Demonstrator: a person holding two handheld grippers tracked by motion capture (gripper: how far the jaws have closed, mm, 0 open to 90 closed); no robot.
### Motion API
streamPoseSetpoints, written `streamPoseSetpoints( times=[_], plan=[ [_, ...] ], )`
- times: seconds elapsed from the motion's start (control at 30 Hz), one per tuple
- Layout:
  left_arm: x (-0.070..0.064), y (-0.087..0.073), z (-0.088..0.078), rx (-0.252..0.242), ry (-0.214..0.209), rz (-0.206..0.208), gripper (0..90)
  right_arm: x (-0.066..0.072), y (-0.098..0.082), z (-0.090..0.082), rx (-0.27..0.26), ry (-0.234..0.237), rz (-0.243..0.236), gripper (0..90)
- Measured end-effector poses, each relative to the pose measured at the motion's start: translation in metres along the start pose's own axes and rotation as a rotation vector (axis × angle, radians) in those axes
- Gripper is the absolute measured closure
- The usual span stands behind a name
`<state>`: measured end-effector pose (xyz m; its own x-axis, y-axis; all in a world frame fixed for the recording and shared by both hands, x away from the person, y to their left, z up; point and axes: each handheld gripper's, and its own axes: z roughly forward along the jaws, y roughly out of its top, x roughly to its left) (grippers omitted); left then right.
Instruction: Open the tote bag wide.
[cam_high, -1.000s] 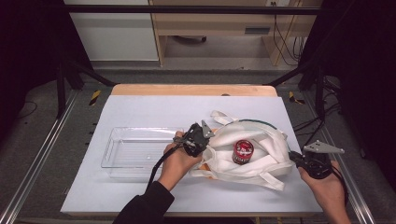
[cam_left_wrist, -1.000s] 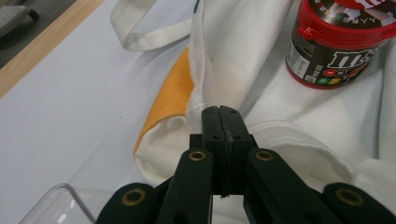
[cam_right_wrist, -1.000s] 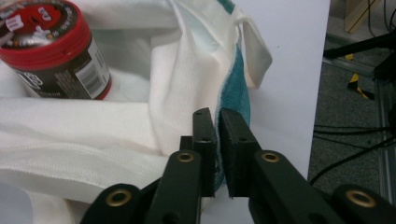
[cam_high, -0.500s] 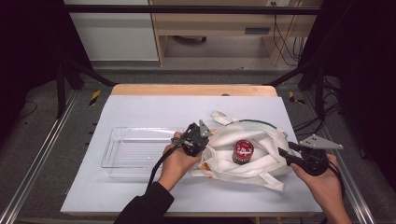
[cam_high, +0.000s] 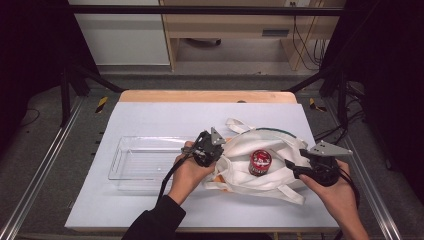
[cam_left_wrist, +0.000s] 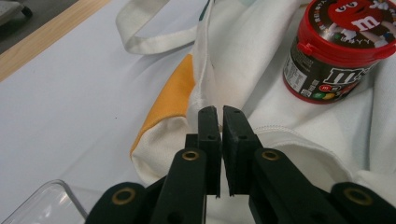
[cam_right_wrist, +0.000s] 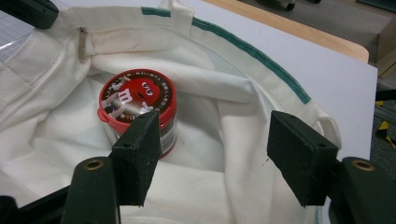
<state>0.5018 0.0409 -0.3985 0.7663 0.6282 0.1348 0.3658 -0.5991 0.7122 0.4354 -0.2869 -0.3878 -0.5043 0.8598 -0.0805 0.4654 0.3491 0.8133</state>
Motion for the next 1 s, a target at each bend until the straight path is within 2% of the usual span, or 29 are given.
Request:
streamPoseSetpoints(
  times=[0.13, 0.3, 0.53, 0.77, 1.0],
  plan=[
    [0.000, 0.001, -0.004, -0.015, -0.001, -0.008, 83.3, 0.003, 0.006, 0.002, 0.005, 0.004, -0.011, 36.3],
    [0.001, 0.003, -0.011, -0.040, 0.010, -0.010, 76.3, 0.008, 0.015, 0.005, 0.012, 0.013, -0.022, 35.5],
    [0.003, 0.003, -0.023, -0.070, 0.026, -0.007, 61.4, 0.014, 0.028, 0.012, 0.023, 0.032, -0.066, 33.1],
    [0.004, -0.001, -0.042, -0.089, 0.059, 0.009, 45.0, 0.016, 0.042, 0.020, 0.055, 0.048, -0.096, 28.2],
    [0.004, -0.016, -0.057, -0.094, 0.063, 0.010, 35.0, 0.020, 0.054, 0.029, 0.093, 0.071, -0.124, 22.8]
  ],
)
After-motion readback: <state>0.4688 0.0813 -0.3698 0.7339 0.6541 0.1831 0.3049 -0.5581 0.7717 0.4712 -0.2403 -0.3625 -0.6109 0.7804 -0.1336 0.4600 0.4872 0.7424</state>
